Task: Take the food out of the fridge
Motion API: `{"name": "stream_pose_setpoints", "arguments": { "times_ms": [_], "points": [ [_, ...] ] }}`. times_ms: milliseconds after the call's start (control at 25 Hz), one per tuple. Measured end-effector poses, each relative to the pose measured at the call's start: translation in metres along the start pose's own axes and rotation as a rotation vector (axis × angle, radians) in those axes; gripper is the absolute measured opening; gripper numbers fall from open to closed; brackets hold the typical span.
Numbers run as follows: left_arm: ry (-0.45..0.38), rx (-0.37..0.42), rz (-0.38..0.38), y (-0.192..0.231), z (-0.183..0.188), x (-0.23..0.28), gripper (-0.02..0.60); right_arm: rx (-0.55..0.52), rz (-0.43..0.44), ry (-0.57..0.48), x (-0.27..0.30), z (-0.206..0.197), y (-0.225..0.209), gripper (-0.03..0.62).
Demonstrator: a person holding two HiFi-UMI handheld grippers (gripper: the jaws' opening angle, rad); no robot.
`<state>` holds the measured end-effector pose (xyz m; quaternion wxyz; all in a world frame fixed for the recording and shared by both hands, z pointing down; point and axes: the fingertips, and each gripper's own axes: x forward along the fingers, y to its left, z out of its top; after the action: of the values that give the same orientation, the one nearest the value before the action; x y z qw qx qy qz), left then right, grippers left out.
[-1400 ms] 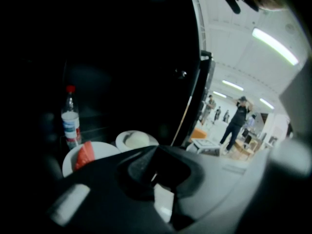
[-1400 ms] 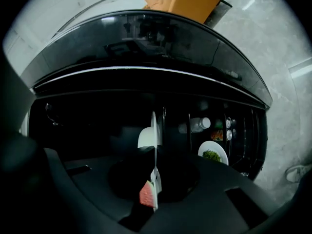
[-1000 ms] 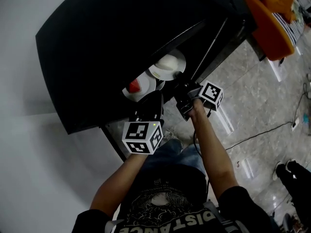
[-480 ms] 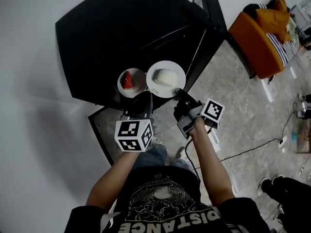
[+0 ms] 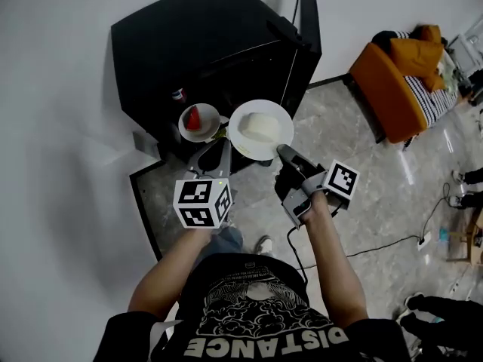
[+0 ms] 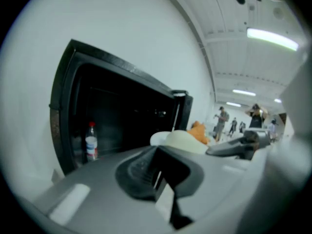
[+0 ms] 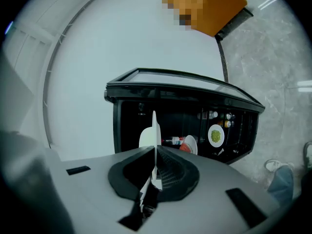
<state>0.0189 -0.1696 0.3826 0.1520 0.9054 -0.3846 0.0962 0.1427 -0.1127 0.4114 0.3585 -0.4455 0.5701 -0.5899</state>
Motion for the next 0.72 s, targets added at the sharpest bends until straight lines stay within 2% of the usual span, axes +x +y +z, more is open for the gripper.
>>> {"name": "stream_pose_setpoints", "arguments": {
  "times_ms": [160,480,720],
  "points": [
    [-0.024,0.014,0.012,-0.025,0.026,-0.02,0.002,-0.005,0.035,0.027,-0.033,0.001,0.049,0.011],
    [-0.062,0.031,0.007,-0.042,0.04,-0.039,0.002,-0.038,0.05,0.068,-0.061,0.001,0.101,0.011],
    [-0.062,0.032,-0.017,-0.025,0.09,-0.024,0.002,-0.04,0.065,0.065,-0.027,0.029,0.173,0.011]
  ]
}}
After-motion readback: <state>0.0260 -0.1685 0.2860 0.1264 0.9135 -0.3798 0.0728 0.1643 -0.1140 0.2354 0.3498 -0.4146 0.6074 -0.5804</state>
